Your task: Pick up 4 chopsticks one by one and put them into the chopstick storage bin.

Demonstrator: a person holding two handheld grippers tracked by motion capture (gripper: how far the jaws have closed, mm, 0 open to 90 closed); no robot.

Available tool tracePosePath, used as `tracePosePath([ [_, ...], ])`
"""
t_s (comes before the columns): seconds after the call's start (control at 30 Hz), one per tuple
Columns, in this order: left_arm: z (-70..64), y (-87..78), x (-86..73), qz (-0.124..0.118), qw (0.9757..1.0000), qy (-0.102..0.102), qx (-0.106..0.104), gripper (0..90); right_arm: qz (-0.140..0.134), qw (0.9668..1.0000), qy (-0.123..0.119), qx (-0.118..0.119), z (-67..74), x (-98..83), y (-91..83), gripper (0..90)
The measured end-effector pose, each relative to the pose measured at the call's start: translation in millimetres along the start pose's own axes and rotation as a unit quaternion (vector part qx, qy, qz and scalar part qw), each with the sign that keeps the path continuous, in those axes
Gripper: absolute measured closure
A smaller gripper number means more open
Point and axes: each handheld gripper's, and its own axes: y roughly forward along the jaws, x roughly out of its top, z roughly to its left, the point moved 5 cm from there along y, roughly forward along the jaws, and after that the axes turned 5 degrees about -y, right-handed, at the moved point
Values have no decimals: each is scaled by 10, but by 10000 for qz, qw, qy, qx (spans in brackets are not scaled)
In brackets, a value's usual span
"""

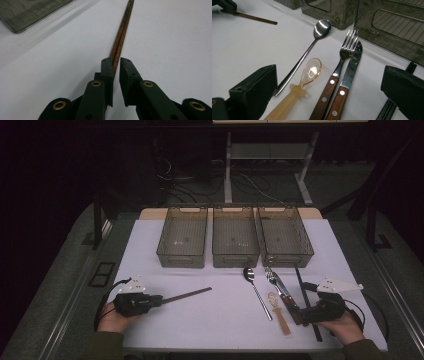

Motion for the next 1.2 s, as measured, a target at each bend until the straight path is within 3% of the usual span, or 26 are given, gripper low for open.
tracePosePath([
  [0.4, 17, 29, -21, 128, 9999, 71, 23, 804, 0, 10000, -15, 4, 1, 0, 1, 8],
  [1.2, -68, 94, -46, 337, 9984, 330, -318, 765, 5, 10000, -30, 10, 1, -1, 0, 8],
])
